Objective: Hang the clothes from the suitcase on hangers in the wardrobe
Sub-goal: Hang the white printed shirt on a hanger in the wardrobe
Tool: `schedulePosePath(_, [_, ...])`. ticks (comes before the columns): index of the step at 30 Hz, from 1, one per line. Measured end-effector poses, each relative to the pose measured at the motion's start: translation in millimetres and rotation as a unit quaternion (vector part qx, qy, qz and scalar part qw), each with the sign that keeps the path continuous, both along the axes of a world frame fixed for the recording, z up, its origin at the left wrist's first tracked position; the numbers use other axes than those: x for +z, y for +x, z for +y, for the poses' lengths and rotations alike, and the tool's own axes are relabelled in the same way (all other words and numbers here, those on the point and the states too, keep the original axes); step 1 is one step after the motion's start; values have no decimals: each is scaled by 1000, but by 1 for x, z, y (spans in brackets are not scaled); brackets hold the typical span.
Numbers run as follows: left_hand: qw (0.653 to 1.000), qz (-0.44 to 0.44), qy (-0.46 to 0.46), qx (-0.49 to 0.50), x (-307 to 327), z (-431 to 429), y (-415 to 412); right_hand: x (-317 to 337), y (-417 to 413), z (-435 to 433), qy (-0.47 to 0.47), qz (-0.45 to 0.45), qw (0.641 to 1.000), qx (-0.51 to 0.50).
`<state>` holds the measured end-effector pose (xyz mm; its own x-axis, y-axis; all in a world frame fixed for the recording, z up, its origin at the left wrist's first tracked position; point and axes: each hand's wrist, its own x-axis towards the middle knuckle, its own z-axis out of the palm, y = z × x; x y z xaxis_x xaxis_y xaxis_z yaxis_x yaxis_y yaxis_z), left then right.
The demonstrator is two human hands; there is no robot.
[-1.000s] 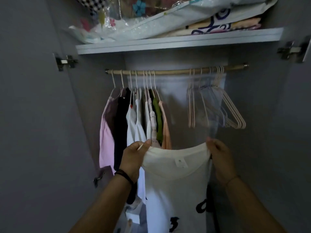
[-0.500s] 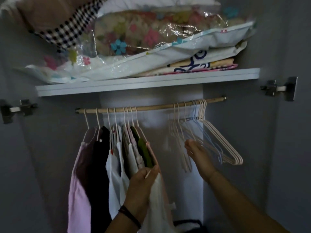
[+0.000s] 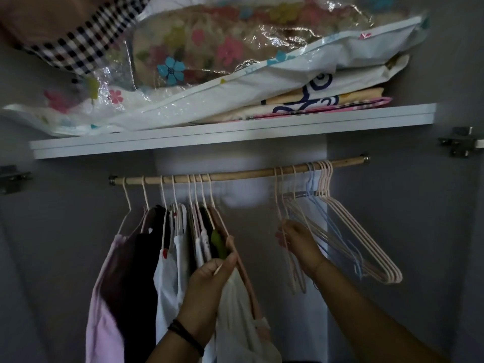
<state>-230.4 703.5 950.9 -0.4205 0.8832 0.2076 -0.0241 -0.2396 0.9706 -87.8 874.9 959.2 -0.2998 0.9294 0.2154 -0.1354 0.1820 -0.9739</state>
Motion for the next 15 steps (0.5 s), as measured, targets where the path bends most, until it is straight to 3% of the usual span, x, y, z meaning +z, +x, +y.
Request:
schedulePosePath(4, [1000, 8, -2, 18, 1, 11, 0, 16, -9, 12, -81, 117, 987, 79])
schedulePosePath(15, [1000, -2, 2, 14, 3, 2, 5, 26, -13, 11, -13, 139, 981, 132])
